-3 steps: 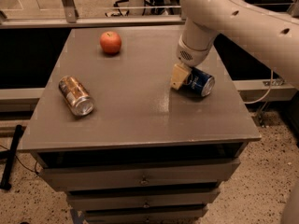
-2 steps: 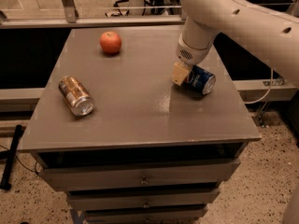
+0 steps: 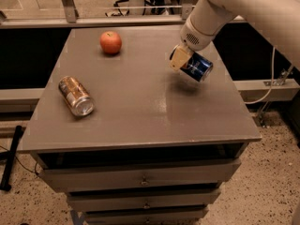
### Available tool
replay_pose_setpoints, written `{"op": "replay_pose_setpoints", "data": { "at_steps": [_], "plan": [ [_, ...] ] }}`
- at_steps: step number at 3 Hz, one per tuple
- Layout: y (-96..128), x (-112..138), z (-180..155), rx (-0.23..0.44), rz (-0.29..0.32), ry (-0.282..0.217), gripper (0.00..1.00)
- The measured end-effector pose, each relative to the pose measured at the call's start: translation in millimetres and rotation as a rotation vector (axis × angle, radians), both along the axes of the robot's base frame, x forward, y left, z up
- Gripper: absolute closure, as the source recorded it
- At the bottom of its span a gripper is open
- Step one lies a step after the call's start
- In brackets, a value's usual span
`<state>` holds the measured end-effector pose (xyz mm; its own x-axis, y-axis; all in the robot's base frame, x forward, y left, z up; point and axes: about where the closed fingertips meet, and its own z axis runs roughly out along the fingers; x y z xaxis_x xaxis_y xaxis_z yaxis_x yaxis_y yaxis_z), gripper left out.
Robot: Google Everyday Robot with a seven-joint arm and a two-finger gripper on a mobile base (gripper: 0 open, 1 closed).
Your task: Place pepsi can upright
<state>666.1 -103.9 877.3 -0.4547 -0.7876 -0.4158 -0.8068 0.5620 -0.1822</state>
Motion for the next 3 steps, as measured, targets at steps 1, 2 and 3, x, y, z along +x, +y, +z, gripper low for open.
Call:
{"op": "replay_pose_setpoints", "data": {
  "at_steps": [1, 2, 3],
  "plan": [
    [10.2, 8.0, 28.6, 0.176, 0.084, -0.077, 1.0],
    [17.6, 7.3, 51.2, 0.371, 0.186, -0.156, 1.0],
    [24.3, 0.4, 69.5, 0.575, 0.295, -0.233, 1.0]
  ]
}}
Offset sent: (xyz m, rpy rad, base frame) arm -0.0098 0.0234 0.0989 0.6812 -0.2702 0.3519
